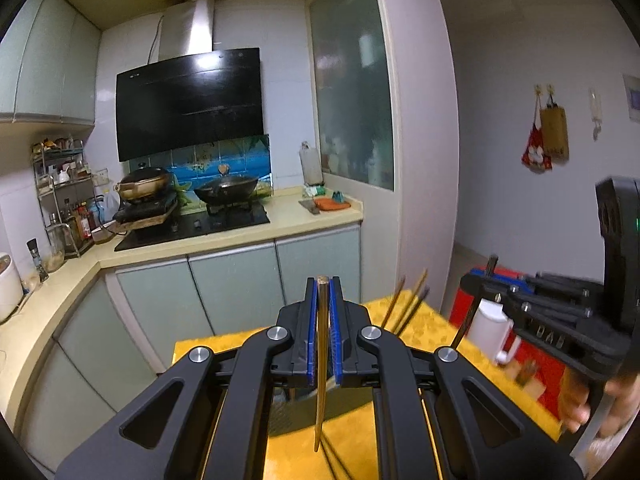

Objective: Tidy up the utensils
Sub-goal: 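Lift both held chopsticks and carry them over the green utensil holder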

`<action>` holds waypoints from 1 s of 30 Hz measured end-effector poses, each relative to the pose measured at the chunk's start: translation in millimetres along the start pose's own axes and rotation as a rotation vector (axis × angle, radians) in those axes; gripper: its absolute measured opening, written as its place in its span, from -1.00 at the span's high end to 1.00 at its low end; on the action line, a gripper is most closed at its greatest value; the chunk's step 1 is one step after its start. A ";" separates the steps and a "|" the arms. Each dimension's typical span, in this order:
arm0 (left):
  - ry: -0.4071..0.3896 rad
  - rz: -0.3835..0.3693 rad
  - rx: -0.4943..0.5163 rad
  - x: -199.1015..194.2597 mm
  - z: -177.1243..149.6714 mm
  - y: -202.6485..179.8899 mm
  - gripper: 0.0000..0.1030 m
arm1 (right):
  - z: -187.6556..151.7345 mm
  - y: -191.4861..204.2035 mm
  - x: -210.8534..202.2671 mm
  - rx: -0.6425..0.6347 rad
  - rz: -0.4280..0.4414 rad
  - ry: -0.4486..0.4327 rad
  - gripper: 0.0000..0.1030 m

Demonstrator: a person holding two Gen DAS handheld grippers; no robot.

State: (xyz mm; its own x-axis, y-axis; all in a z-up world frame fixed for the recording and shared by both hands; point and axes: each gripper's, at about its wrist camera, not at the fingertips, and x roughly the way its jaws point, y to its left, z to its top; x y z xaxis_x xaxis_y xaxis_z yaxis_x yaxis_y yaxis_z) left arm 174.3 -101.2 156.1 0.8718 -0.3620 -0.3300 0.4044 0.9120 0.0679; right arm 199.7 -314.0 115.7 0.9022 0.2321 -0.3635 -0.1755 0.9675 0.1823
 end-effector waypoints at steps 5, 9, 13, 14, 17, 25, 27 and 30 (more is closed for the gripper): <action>-0.040 0.040 -0.016 19.9 28.4 -3.3 0.89 | 20.2 -4.2 10.0 0.011 -0.031 -0.044 0.85; -0.047 0.071 -0.020 38.5 43.3 -6.8 0.89 | 32.3 -7.3 22.8 0.009 -0.074 -0.079 0.85; -0.058 0.098 -0.032 60.3 50.0 -7.0 0.89 | 37.4 -7.2 39.5 0.000 -0.115 -0.105 0.85; -0.058 0.102 -0.036 64.5 50.1 -5.6 0.89 | 38.1 -7.7 43.4 0.001 -0.117 -0.105 0.85; -0.042 0.102 -0.055 78.9 45.2 -2.4 0.89 | 38.4 -8.7 54.9 0.008 -0.108 -0.100 0.85; 0.027 0.101 -0.053 107.4 14.7 3.1 0.89 | 31.4 -12.1 90.0 0.018 -0.086 -0.031 0.85; 0.042 0.105 -0.052 112.2 6.8 5.4 0.89 | 24.8 -12.4 100.9 0.024 -0.081 0.003 0.85; 0.061 0.112 -0.056 118.0 -1.2 10.3 0.89 | 14.9 -13.3 114.1 0.030 -0.072 0.047 0.85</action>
State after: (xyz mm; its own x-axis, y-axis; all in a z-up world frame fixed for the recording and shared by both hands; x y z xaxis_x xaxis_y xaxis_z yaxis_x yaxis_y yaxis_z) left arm 281.0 -134.2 116.8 0.8915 -0.2465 -0.3801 0.2879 0.9561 0.0551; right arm 310.8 -301.9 85.4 0.8923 0.1676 -0.4192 -0.0987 0.9785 0.1810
